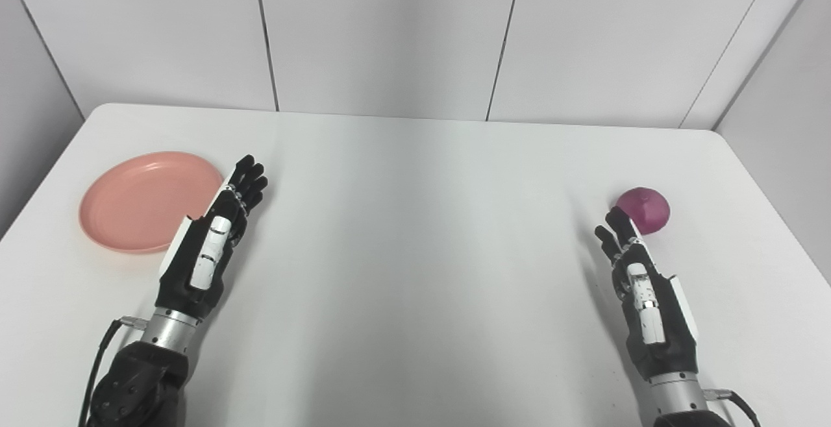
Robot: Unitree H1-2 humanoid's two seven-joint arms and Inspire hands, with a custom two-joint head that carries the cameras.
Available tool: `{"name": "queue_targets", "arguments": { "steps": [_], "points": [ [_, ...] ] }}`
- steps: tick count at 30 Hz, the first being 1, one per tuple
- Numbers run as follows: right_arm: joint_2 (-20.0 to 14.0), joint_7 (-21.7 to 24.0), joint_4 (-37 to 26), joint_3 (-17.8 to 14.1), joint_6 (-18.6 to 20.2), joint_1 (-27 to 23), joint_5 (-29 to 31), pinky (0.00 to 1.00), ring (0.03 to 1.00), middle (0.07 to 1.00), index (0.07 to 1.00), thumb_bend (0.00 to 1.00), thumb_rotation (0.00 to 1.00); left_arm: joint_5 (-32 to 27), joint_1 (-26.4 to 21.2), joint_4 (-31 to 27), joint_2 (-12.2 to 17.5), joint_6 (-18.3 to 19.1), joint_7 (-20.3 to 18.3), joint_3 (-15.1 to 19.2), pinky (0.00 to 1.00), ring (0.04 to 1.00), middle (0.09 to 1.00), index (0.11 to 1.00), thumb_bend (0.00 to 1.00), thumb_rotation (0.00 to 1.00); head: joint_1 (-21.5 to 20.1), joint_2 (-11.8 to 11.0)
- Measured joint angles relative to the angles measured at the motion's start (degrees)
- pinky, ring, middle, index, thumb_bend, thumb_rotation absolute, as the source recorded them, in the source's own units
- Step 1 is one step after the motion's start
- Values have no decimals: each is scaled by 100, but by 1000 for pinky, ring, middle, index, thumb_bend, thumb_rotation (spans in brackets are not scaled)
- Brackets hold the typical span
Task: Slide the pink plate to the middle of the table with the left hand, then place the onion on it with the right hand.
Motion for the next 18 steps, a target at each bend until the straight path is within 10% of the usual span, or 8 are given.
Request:
{"name": "queue_targets", "arguments": {
  "steps": [18],
  "points": [
    [1, -1, 5, -1, 0, -7, 12, 996, 951, 971, 969, 225, 1000, 15, 7, -10, -3, -2, 9, -5, 1000, 981, 989, 969, 508, 1000, -26, -26]
  ]
}}
